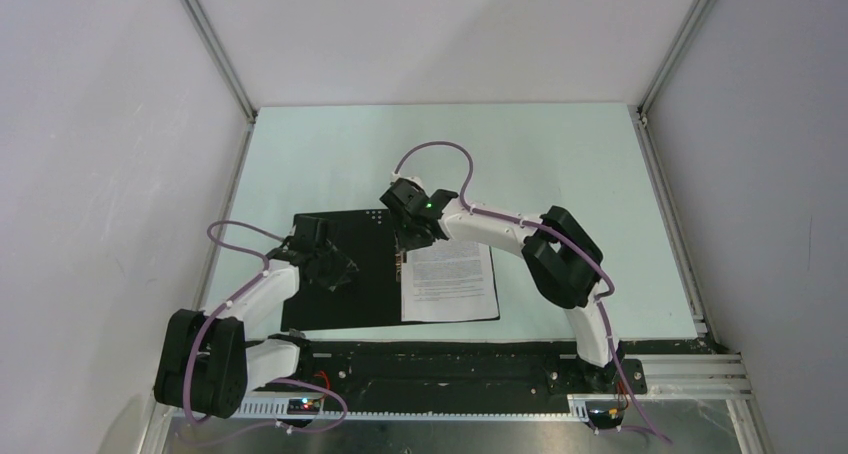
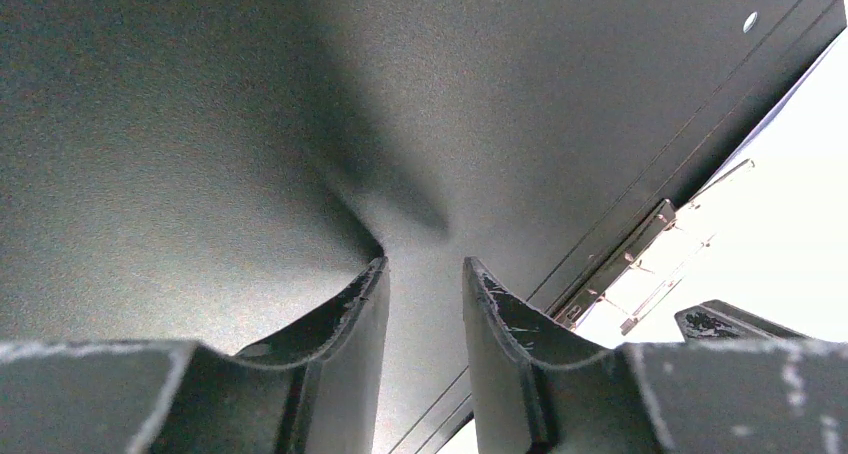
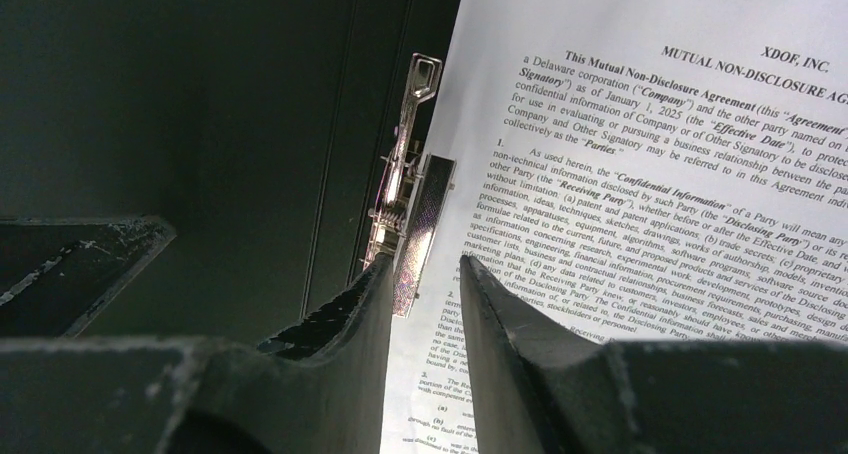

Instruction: Put the files into the folder

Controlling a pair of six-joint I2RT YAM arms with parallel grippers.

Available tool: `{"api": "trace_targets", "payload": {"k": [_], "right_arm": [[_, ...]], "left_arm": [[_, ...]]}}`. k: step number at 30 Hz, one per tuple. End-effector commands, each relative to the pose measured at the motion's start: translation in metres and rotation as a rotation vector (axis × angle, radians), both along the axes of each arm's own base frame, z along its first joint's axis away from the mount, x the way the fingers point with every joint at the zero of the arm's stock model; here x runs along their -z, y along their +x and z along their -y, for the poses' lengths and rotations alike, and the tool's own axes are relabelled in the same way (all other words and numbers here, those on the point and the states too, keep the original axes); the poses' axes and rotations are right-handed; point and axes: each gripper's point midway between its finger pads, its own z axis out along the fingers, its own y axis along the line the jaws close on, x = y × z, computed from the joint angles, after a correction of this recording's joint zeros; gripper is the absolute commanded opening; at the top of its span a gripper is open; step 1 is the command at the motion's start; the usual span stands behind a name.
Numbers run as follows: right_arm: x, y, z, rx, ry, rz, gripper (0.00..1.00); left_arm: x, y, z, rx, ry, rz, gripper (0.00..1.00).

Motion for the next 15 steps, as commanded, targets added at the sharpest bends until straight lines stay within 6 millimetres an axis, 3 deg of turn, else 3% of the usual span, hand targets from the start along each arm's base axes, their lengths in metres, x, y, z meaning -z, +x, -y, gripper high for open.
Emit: {"api": "trace_targets", "payload": {"k": [1, 15], "right_arm": [[-0.0010, 0.0081, -0.0061, 0.026, -0.004, 0.027, 0.35], [0.0083, 0.0051, -0.0088, 0.017, -0.009, 0.013, 0.30]], "left_arm": [[0.0064, -0.0017, -0.0101, -0.038, 0.039, -0.015, 0.40], [0.0085, -0.0024, -0.0116, -0.044, 0.046, -0.022, 0.40]]}}
